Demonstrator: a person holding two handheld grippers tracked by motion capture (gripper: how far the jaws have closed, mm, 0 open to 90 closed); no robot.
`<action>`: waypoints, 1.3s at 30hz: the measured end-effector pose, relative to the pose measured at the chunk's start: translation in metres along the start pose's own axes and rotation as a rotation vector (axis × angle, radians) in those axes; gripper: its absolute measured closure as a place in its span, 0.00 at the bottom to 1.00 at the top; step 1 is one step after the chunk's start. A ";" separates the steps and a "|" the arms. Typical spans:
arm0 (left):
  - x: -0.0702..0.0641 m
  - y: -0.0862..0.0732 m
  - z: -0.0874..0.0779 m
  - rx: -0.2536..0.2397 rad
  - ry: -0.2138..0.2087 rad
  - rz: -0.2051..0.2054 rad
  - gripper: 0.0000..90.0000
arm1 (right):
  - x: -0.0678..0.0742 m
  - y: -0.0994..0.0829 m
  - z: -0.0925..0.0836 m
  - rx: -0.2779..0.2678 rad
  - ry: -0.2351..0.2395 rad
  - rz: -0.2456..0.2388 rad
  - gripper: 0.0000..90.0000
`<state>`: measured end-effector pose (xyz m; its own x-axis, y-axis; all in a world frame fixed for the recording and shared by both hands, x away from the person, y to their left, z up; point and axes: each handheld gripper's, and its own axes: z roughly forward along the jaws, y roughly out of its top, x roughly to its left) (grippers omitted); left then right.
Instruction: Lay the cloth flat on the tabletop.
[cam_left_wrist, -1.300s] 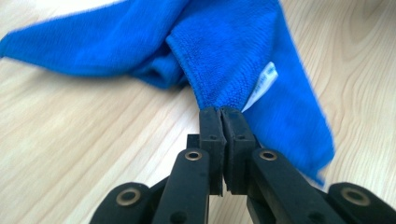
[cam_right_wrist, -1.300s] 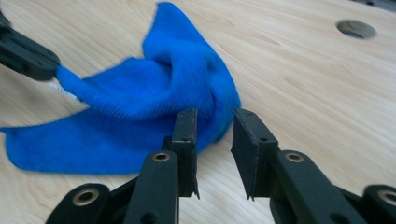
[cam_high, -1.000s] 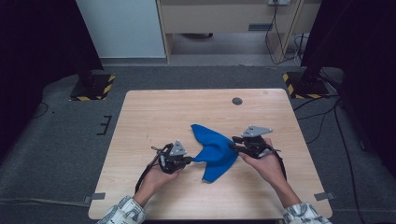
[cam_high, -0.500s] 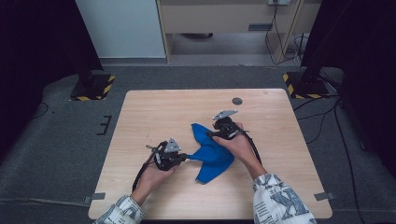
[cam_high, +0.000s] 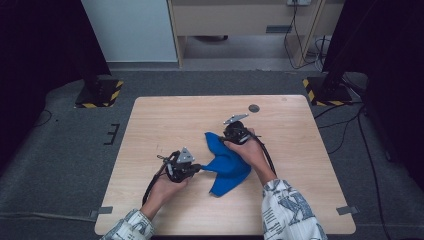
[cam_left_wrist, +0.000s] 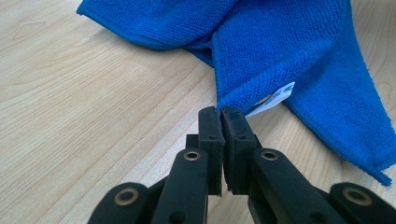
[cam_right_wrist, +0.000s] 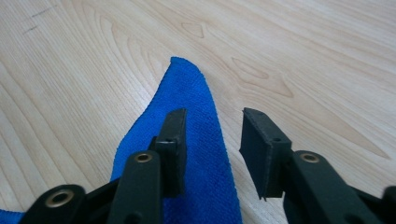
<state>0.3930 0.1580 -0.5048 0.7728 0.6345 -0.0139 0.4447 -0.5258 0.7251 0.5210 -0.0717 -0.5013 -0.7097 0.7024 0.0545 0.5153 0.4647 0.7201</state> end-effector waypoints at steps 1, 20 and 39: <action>0.000 0.000 0.000 0.000 0.001 0.000 0.96 | 0.000 0.000 0.001 0.006 -0.004 -0.004 0.65; -0.001 0.001 -0.001 0.000 0.011 0.005 0.97 | -0.002 -0.003 0.014 0.048 0.005 0.000 0.97; 0.022 -0.001 0.003 -0.016 0.132 -0.042 0.95 | -0.002 -0.075 -0.077 -0.032 -0.087 0.137 0.98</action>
<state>0.4105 0.1705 -0.5086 0.6868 0.7255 0.0452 0.4676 -0.4885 0.7366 0.4466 -0.1499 -0.5022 -0.5887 0.8028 0.0945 0.5878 0.3449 0.7318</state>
